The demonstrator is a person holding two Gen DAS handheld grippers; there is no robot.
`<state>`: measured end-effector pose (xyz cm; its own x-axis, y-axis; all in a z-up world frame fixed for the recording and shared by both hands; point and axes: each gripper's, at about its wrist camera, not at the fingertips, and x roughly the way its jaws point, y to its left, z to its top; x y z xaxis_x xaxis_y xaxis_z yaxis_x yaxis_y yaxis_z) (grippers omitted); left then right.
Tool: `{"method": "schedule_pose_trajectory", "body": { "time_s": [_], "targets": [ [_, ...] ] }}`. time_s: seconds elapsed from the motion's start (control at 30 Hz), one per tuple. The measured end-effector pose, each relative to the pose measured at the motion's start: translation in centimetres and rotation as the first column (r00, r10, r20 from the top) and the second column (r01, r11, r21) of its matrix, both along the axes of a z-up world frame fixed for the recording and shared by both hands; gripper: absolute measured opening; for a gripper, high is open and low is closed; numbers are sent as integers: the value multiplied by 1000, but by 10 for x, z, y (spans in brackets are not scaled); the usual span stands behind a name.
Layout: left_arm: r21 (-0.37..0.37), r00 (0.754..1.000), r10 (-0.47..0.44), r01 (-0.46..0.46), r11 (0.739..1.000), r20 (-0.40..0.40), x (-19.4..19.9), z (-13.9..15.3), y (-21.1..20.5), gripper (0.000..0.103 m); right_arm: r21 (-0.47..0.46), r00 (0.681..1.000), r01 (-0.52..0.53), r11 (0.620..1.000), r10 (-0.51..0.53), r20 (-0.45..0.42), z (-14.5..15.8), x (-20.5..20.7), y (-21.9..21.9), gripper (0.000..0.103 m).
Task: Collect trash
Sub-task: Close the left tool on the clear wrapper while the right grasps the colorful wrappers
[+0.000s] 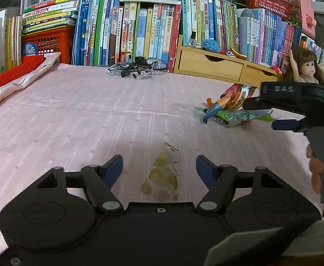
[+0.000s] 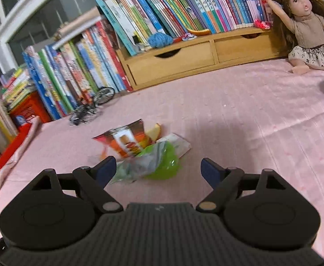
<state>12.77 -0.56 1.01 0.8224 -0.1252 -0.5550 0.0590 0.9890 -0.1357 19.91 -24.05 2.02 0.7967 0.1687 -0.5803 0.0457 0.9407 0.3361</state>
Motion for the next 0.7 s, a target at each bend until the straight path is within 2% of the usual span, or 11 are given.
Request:
{"method": "schedule_pose_trajectory", "body": {
  "time_s": [0.03,0.07,0.1,0.13,0.17,0.2,0.27,0.37,0.47,0.7],
  "targets": [
    [-8,1000,-4,4,1000,0,1,0,0,60,15,1000,-10,1000,10,0,-1,2,0,85],
    [-12,1000,-7,7,1000,-4,1,-1,0,57,25,1000,-22,999,22,-3,-1,3,1,76],
    [-14,1000,-11,11,1000,-13,2,-1,-1,47,28,999,-34,999,35,-10,0,3,2,61],
    [-13,1000,-13,13,1000,-27,4,-2,-1,34,24,999,-44,999,44,-13,1,0,4,53],
    [-12,999,-7,7,1000,-43,4,-2,-1,27,17,999,-49,999,49,-8,3,-3,6,45],
    [-12,999,3,-4,1000,-48,3,-2,-1,22,10,998,-67,998,67,3,5,-9,8,38],
    [-9,999,20,-20,1000,-27,-2,1,2,20,-18,996,-89,996,89,14,10,-19,10,26],
    [-7,999,35,-35,999,-1,-10,7,5,19,-36,993,-112,993,113,31,17,-38,11,22],
    [-37,1000,31,-31,999,4,-18,14,12,18,-49,988,-144,988,146,53,24,-59,12,16],
    [-86,1000,15,-13,996,26,-45,27,20,18,-63,976,-187,980,192,104,33,-106,13,15]
  ]
}}
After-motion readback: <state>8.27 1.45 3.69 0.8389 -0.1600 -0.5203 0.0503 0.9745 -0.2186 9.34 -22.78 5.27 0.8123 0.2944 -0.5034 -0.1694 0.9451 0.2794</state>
